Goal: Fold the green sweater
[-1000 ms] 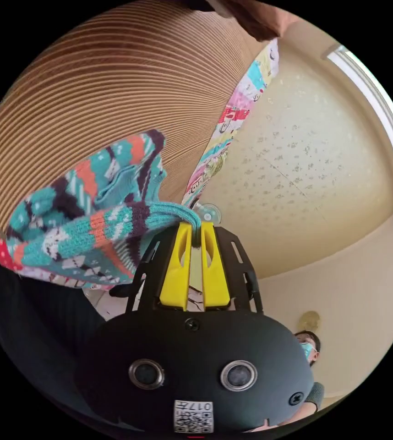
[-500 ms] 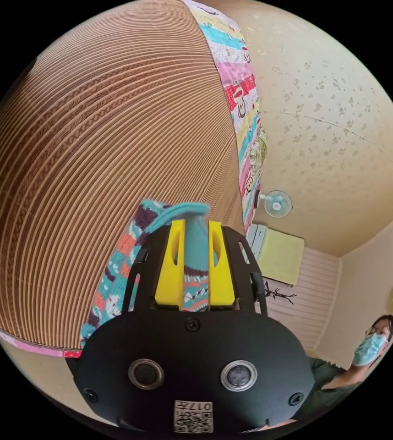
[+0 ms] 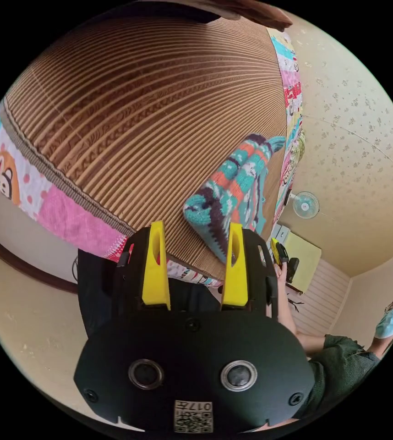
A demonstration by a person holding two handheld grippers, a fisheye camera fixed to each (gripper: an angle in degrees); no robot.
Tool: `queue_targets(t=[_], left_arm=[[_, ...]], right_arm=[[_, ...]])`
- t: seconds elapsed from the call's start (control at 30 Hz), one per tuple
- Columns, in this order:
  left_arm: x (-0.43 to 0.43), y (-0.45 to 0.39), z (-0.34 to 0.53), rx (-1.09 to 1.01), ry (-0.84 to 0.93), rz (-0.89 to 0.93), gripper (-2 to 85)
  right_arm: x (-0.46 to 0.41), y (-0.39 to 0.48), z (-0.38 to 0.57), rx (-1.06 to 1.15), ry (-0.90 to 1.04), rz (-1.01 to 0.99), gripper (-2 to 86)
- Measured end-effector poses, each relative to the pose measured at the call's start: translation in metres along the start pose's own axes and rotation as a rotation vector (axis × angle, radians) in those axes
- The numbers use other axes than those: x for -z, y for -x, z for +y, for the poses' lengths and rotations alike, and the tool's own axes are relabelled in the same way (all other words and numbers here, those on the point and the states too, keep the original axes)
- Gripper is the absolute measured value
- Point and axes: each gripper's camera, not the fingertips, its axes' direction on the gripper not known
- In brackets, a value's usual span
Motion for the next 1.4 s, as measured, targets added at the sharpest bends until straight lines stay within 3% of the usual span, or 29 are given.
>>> queue_targets(t=[0.1, 0.27, 0.4, 0.57, 0.67, 0.8, 0.93, 1.03, 1.1, 1.2, 1.3, 1.37, 1.4], left_arm=[[-0.023, 0.008, -0.015, -0.01, -0.02, 0.125, 17.3], [-0.038, 0.016, -0.051, 0.045, 0.028, 0.073, 13.3], [-0.021, -0.021, -0.063, -0.201, 0.042, 0.269, 7.6], [-0.057, -0.148, -0.037, -0.679, 0.211, 0.185, 6.9], [-0.122, -0.226, 0.002, -0.923, 0.363, 0.174, 6.8], [-0.262, -0.294, 0.086, -1.195, 0.661, 0.071, 7.4], [-0.401, -0.274, 0.151, -1.18, 0.903, -0.025, 8.3], [-0.45, -0.247, 0.174, -1.086, 1.032, 0.036, 5.5], [-0.452, -0.23, 0.175, -1.039, 1.003, 0.017, 6.6], [-0.421, -0.206, 0.157, -1.026, 0.804, -0.125, 7.9], [-0.373, -0.189, 0.114, -0.97, 0.556, -0.305, 12.4], [-0.359, -0.178, 0.083, -0.904, 0.522, -0.366, 17.1], [-0.353, -0.167, 0.06, -0.834, 0.507, -0.37, 19.7]], right_arm=[[-0.042, 0.066, 0.005, 0.118, 0.014, 0.17, 0.3], [-0.156, 0.099, -0.003, 0.272, 0.21, 0.49, 0.3], [-0.153, 0.096, -0.022, 0.165, 0.173, 0.408, 0.3], [-0.131, 0.078, -0.025, 0.123, 0.147, 0.248, 0.3], [-0.105, 0.043, -0.005, 0.035, 0.106, 0.103, 0.4], [-0.045, -0.003, 0.039, -0.059, -0.031, 0.163, 0.4], [0.018, -0.104, 0.111, -0.358, -0.067, 0.242, 0.5], [0.049, -0.173, 0.169, -0.568, -0.057, 0.236, 0.7], [0.065, -0.196, 0.194, -0.597, -0.067, 0.199, 1.2], [0.076, -0.221, 0.219, -0.611, -0.074, 0.097, 2.9], [0.065, -0.243, 0.235, -0.624, -0.107, -0.198, 9.7], [0.046, -0.258, 0.246, -0.587, -0.187, -0.554, 18.9], [0.041, -0.261, 0.248, -0.574, -0.205, -0.632, 21.1]])
